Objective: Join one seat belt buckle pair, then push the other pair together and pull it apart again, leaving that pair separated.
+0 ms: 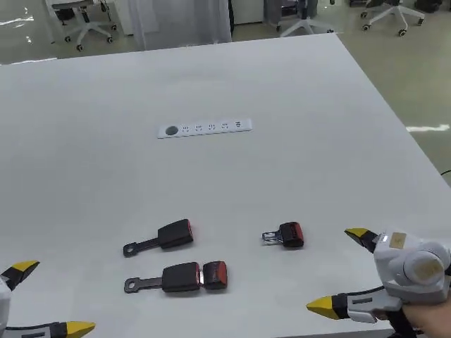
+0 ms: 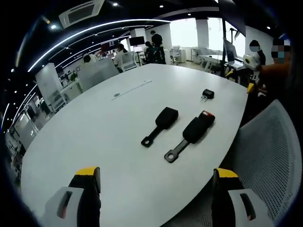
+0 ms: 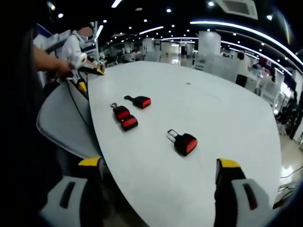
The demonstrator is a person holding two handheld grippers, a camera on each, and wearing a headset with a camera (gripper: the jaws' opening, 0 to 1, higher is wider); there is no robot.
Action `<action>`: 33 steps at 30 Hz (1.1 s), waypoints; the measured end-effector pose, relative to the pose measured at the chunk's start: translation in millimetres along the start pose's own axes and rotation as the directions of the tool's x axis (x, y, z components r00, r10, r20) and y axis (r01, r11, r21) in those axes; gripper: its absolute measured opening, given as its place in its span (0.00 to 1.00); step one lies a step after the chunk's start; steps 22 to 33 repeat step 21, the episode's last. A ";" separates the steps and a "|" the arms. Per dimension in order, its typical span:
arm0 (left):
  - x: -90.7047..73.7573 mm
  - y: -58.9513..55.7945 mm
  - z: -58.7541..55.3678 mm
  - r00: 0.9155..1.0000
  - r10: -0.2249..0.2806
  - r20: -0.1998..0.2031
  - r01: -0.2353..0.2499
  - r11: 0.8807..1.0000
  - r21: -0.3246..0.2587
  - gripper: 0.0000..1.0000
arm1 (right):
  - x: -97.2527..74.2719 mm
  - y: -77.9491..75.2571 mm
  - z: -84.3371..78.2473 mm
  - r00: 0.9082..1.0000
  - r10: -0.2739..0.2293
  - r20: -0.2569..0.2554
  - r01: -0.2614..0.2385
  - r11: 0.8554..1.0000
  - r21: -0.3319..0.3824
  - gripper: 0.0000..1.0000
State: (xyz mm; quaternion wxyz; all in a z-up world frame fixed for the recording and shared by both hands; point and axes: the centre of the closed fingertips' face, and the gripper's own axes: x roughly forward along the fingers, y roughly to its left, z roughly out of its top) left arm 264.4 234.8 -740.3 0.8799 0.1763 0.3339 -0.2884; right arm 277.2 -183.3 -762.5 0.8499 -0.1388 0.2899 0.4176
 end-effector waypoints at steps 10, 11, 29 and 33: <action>2.9 -4.7 7.0 1.000 -0.009 0.008 0.008 1.000 0.017 1.00 | -8.1 -2.8 -3.1 1.000 -0.022 0.021 0.022 1.000 -0.001 1.00; 3.1 -5.4 7.3 1.000 -0.009 0.007 0.009 1.000 0.020 1.00 | -8.5 -3.5 -3.2 0.999 -0.023 0.024 0.023 1.000 0.004 1.00; 0.3 -8.0 6.5 1.000 0.005 -0.002 -0.005 1.000 0.014 1.00 | -7.5 -4.7 -1.1 0.999 -0.012 0.041 0.012 1.000 0.006 1.00; 0.3 -8.0 6.5 1.000 0.005 -0.002 -0.005 1.000 0.014 1.00 | -7.5 -4.7 -1.1 0.999 -0.012 0.041 0.012 1.000 0.006 1.00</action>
